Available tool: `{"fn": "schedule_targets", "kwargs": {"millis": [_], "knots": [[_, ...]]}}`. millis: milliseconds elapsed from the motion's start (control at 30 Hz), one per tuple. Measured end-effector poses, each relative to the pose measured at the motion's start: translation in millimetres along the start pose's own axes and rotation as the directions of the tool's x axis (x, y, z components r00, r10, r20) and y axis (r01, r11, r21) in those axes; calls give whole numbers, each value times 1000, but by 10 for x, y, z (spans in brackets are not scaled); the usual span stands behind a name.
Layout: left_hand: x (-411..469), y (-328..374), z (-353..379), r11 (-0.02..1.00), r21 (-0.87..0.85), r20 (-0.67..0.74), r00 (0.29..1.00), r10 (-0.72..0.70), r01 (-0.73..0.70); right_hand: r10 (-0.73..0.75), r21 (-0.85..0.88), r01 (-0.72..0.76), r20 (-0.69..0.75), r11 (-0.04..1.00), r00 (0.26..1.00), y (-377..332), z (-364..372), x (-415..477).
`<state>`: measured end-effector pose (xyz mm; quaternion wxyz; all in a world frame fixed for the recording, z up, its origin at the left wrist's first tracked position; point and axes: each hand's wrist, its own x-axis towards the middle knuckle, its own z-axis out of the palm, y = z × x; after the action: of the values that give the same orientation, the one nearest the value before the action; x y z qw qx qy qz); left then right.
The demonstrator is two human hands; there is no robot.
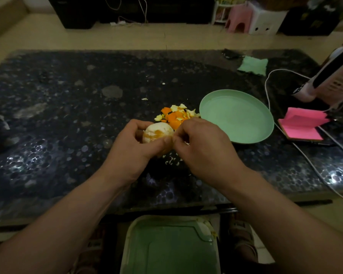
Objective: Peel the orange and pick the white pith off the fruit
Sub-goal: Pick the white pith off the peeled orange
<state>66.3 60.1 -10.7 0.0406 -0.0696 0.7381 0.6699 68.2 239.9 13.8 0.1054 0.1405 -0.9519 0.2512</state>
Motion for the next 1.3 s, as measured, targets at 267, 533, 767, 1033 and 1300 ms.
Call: {"fn": "schedule_targets", "kwargs": {"millis": [267, 533, 767, 1033, 1300], "knots": [[-15, 63, -8, 991, -128, 27, 999, -40, 43, -27, 16, 30, -130, 999, 991, -4, 39, 24], [13, 105, -53, 924, -351, 158, 982, -104, 155, 121, 449, -118, 22, 886, 992, 77, -92, 42], [35, 68, -71, 937, -325, 114, 989, -96, 128, 96, 394, -113, 63, 912, 993, 43, -80, 23], [22, 88, -80, 913, -378, 168, 981, -96, 154, 76, 375, -78, 22, 924, 997, 44, -46, 46], [70, 35, -195, 886, -424, 278, 958, -66, 185, 104, 511, -105, 30, 853, 994, 113, -90, 69]]}}
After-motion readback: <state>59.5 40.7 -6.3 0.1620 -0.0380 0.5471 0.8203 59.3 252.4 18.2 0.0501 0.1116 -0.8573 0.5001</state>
